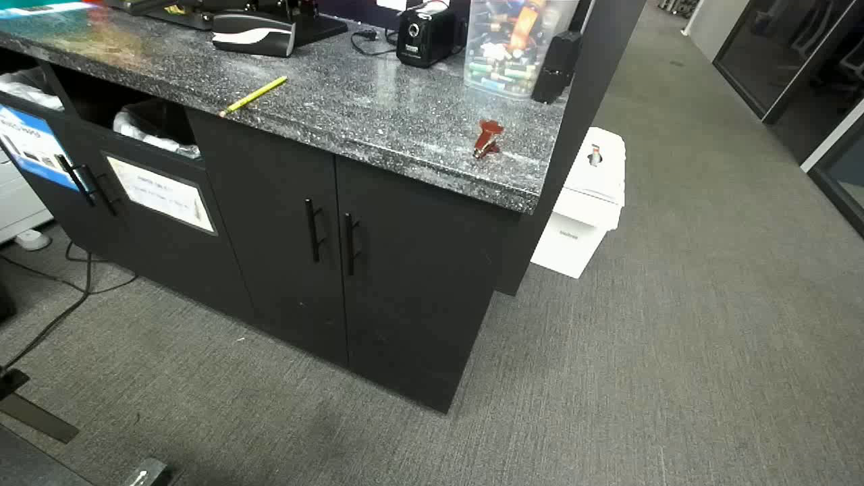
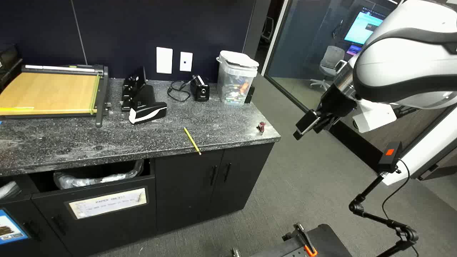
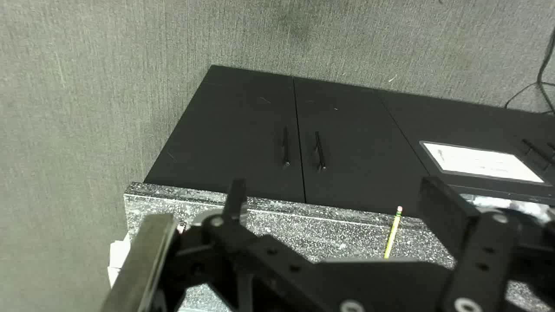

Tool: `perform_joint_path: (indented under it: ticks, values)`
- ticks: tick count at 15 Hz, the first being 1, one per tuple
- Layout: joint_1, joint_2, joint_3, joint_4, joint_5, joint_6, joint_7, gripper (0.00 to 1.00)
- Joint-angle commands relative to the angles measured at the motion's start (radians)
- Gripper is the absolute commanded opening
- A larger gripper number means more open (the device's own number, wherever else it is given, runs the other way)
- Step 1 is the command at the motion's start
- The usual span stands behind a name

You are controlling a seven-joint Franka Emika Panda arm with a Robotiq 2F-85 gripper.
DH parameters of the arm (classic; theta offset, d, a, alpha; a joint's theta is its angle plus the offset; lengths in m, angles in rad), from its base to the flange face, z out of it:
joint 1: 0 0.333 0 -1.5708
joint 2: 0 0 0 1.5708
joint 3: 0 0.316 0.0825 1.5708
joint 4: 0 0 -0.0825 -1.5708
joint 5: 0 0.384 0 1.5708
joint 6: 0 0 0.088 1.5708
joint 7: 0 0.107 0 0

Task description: Move the brown stapler to the left

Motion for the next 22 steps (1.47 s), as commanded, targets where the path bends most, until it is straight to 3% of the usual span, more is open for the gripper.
perform_joint_path:
  ticks: [1,16,18,22]
  values:
    - [0.000,0.000,0.000,0.003,0.000,-0.003,0.001,1.00]
    - [0.000,0.000,0.000,0.003,0.000,-0.003,0.001,1.00]
    - [0.005,0.058,-0.010,0.061,0.032,0.008,0.009,1.00]
    - [-0.002,0.245,-0.047,0.303,0.132,-0.011,0.010,1.00]
